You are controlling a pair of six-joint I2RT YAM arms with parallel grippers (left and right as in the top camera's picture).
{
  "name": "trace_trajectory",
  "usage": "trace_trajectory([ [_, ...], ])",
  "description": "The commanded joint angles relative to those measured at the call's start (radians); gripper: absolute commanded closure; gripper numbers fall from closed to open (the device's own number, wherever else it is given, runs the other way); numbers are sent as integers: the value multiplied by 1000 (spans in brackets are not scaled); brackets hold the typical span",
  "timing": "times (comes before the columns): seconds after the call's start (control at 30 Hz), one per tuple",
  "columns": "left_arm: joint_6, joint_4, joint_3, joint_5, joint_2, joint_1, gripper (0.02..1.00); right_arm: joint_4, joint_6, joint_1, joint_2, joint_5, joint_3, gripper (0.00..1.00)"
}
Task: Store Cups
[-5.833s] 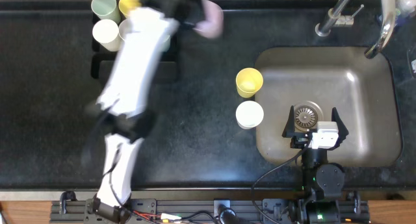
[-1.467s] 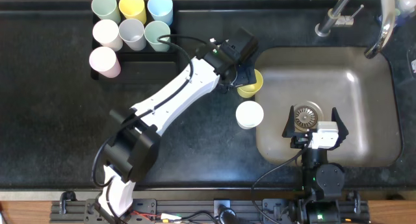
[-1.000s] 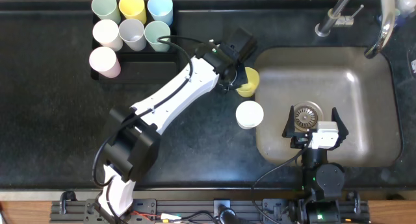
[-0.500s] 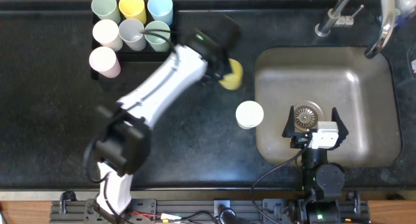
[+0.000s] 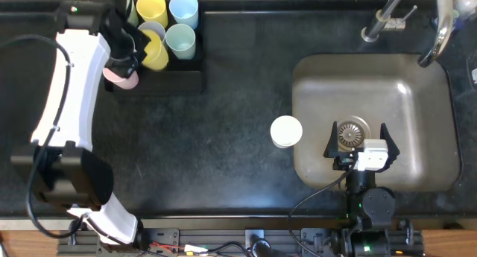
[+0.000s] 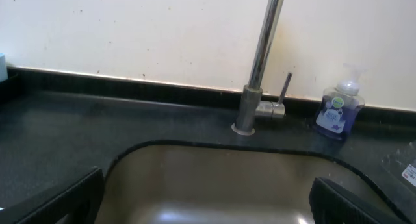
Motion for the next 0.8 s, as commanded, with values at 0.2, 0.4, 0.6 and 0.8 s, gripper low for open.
trace_trajectory([
  [0.2, -80, 56, -94, -28, 31, 9, 982, 8, -3, -6, -8, 0, -5, 5],
  [0.4, -80, 100, -94, -49, 67, 9, 982, 8, -3, -6, -8, 0, -5, 3],
  [0.6, -81, 100, -94, -85, 81, 9, 982, 8, -3, -6, -8, 0, -5, 5],
  [0.8, -80, 96, -94, -93, 92, 9, 980, 8, -3, -6, -8, 0, -5, 3],
])
